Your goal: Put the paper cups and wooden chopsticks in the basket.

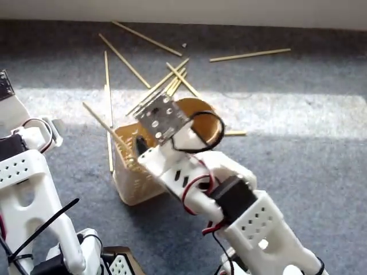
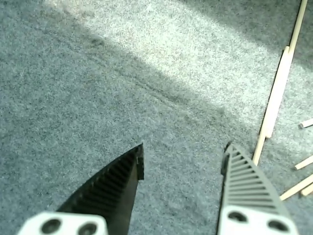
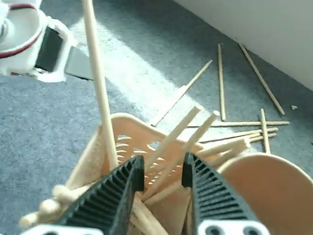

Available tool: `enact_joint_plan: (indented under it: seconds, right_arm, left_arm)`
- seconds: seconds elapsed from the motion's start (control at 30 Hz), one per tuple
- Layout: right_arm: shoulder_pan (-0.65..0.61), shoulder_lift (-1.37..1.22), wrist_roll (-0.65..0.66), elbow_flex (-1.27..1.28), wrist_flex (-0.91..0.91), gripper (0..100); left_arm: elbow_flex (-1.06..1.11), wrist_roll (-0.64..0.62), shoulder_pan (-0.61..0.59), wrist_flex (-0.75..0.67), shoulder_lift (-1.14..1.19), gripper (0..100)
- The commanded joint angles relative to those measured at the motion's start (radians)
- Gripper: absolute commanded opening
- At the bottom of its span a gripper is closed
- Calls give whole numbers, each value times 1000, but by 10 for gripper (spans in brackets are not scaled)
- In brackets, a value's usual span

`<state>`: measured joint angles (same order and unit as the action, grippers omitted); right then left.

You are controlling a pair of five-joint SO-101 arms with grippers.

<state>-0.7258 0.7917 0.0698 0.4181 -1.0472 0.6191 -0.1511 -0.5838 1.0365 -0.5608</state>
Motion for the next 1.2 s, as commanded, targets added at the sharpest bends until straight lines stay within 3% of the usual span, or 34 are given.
enact_joint_plan:
  seconds: [0.0, 0.2, 0.37, 0.63, 0.77, 0.9, 1.0, 1.1, 1.17]
  right_arm:
    - [196, -2, 14, -266, -211, 146]
    - [354, -1, 55, -443, -496, 146]
    - [486, 7, 91, -443, -585, 146]
    - [682, 41, 94, -461, -579, 146]
    - [782, 133, 166, -455, -576, 146]
    - [852, 163, 226, -265, -472, 146]
    - [852, 162, 244, -25, -266, 146]
    - [825, 120, 255, 148, -82, 146]
    - [765, 42, 344, 151, -50, 145]
  left_arm:
    - [-111, 84, 42, 63, -2, 274]
    - [-441, 161, 113, 364, 2, 274]
    - [-705, 198, 127, 554, 4, 274]
    - [-811, 235, 120, 632, 4, 274]
    - [-812, 235, 120, 621, 5, 274]
    - [-840, 229, 111, 554, 87, 274]
    - [-908, 193, 42, 555, 237, 274]
    - [-958, 161, -12, 555, 375, 275]
    - [-967, 163, -16, 554, 440, 277]
